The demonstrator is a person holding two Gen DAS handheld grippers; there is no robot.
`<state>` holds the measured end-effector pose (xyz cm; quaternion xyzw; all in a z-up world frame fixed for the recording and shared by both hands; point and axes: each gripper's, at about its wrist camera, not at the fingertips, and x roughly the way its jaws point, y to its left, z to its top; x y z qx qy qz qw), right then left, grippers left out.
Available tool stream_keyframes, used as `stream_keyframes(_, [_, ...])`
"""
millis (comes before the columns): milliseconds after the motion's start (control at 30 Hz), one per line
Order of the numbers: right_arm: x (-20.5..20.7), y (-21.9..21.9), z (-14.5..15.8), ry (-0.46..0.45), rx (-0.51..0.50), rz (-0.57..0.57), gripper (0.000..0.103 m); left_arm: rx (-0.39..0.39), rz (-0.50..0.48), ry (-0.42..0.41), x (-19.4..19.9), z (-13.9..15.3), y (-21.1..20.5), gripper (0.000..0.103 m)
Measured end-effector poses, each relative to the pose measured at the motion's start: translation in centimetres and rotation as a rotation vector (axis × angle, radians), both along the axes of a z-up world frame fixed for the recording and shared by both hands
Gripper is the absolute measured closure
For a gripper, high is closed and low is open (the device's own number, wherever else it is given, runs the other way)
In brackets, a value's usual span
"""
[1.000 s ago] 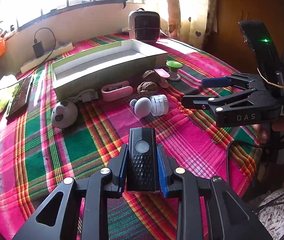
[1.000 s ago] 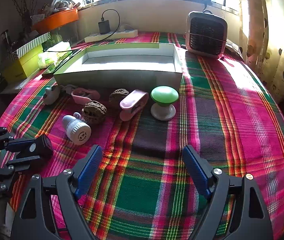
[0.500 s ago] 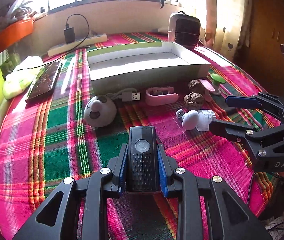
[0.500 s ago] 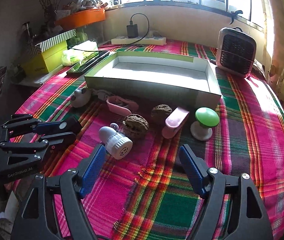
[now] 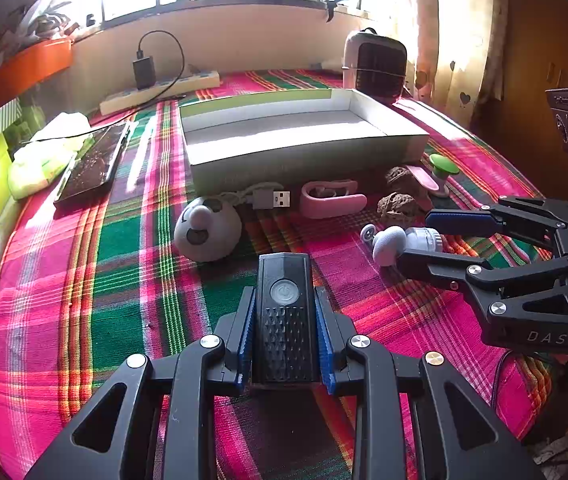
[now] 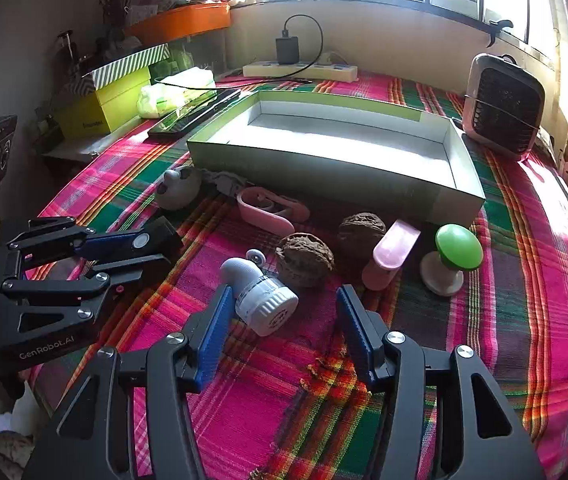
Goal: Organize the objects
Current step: 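Lift the black remote with the left gripper while the right gripper reaches the white cylinder, then close the right gripper on the white cylindrical container while the left gripper holds the remote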
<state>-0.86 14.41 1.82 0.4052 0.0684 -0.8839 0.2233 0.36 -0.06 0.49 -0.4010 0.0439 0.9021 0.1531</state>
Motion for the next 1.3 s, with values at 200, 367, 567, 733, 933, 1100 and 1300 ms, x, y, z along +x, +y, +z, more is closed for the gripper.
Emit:
stream_keyframes(200, [-0.2,-0.2,-0.2,-0.006,0.006,-0.004,0.063,-0.002,-0.001,0.001,0.0,0.0,0.0,0.078])
stream_keyframes(367, [-0.2,-0.1,-0.2,-0.008,0.005,-0.005,0.068,-0.005,-0.001,0.0,-0.1,0.0,0.1,0.078])
stream_keyframes(567, [-0.3,0.1,-0.2,-0.008,0.01,-0.018,0.08,-0.001,0.004,-0.003,-0.1,0.0,0.1,0.078])
stream_keyframes(733, [-0.4,0.5,-0.2,-0.01,0.0,-0.031,0.083,0.009,0.014,-0.021,-0.3,0.0,0.1,0.077])
stream_keyframes(933, [-0.4,0.8,-0.1,-0.013,-0.014,-0.036,0.083,0.023,0.024,-0.033,-0.4,0.0,-0.1,0.076])
stream_keyframes(1100, [-0.4,1.0,0.1,-0.009,-0.023,-0.037,0.083,0.016,0.028,-0.035,-0.4,0.0,-0.1,0.078])
stream_keyframes(1300, [-0.4,1.1,0.8,0.004,-0.029,-0.028,0.083,0.017,0.025,-0.047,-0.5,0.3,0.1,0.078])
